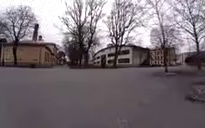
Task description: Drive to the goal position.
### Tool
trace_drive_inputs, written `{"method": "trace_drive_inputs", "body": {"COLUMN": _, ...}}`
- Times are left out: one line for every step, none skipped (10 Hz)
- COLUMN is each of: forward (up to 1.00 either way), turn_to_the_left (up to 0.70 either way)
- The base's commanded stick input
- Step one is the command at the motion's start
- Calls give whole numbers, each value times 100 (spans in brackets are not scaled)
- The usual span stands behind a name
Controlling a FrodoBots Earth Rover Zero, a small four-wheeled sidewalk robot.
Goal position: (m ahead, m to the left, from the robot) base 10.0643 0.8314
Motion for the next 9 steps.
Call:
{"method": "trace_drive_inputs", "body": {"forward": 85, "turn_to_the_left": -34}}
{"method": "trace_drive_inputs", "body": {"forward": 85, "turn_to_the_left": -34}}
{"method": "trace_drive_inputs", "body": {"forward": 85, "turn_to_the_left": -6}}
{"method": "trace_drive_inputs", "body": {"forward": 85, "turn_to_the_left": 0}}
{"method": "trace_drive_inputs", "body": {"forward": 85, "turn_to_the_left": 0}}
{"method": "trace_drive_inputs", "body": {"forward": 85, "turn_to_the_left": 0}}
{"method": "trace_drive_inputs", "body": {"forward": 85, "turn_to_the_left": 0}}
{"method": "trace_drive_inputs", "body": {"forward": 85, "turn_to_the_left": 0}}
{"method": "trace_drive_inputs", "body": {"forward": 85, "turn_to_the_left": 0}}
